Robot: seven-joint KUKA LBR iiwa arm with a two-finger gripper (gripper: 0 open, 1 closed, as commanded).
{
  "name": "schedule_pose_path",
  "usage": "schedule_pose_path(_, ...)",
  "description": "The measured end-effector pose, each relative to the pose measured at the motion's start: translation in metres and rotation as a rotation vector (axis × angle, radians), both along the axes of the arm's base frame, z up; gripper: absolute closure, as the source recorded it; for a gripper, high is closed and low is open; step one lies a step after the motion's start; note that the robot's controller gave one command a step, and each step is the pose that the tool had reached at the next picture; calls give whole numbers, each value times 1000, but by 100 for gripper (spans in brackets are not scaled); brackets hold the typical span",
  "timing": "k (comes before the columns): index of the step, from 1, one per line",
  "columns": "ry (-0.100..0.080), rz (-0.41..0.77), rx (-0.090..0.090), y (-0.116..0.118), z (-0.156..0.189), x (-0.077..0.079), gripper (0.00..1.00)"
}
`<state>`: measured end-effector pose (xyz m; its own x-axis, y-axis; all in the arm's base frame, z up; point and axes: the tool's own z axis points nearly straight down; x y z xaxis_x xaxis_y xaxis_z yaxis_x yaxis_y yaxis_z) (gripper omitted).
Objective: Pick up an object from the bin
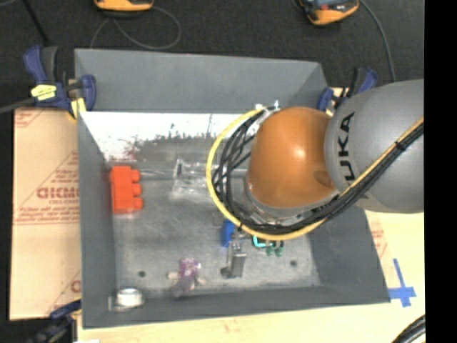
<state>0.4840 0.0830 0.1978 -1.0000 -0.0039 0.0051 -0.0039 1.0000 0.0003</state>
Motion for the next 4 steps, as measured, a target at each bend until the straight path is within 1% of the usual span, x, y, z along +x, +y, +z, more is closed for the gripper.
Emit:
schedule_pose_path(1,-12,480,1,51,-127,5,0)
schedule_pose_path(2,-10,816,3,75,-97,0,0)
schedule_pose_path(3,-11,666,1,52,-89,30,0)
schedule_pose_path(4,-19,839,0,63,-126,-8,0)
